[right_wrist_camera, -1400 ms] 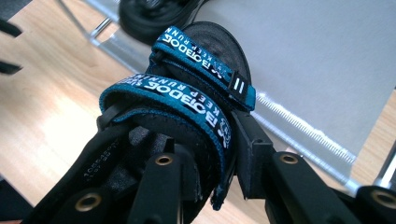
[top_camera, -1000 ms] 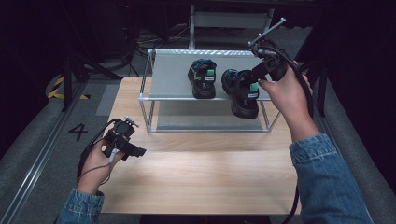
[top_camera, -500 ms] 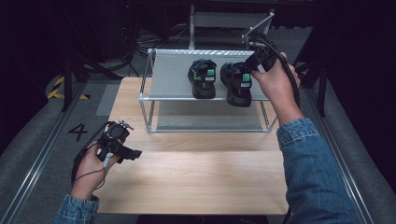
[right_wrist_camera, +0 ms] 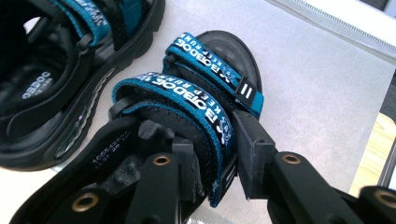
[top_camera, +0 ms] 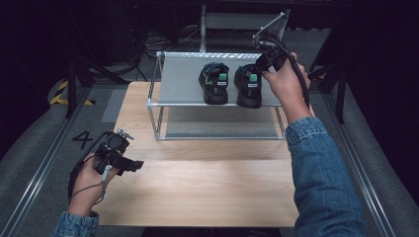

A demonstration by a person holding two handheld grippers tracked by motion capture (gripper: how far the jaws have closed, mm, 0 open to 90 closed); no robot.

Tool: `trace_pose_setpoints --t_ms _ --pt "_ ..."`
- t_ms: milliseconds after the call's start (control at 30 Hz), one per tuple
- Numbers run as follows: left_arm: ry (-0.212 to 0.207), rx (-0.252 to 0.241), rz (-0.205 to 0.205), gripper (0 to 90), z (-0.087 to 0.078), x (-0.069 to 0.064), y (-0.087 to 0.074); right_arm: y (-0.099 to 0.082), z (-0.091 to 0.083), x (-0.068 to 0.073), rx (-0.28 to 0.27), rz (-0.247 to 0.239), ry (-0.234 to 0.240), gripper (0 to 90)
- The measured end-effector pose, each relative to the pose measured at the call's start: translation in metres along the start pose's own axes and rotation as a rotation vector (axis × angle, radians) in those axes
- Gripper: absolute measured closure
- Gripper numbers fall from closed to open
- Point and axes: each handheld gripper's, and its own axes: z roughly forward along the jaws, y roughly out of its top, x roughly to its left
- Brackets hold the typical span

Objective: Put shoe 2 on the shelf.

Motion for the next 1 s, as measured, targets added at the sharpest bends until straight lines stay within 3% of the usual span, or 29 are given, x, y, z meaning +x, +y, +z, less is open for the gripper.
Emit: trace_pose_setpoints --t_ms 400,633,867,1000 --pt "0.001 -0.003 -0.014 18.5 -0.001 0.003 -0.007 0.020 0.015 0.008 0.007 -0.011 -0.011 72.1" --pt "0.002 -0.004 -0.012 18.5 -0.002 0.003 -0.007 0.024 0.019 0.016 0.001 -0.048 -0.054 71.8" --pt "-0.001 -0.002 -0.015 18.5 -0.001 0.001 -0.005 0.025 0.018 0.022 -0.026 -0.060 -0.057 71.5" --pt "0.000 -0.003 -0.007 18.5 -0.001 0.001 -0.005 0.024 0.023 0.020 -0.008 -0.050 -0.051 70.8"
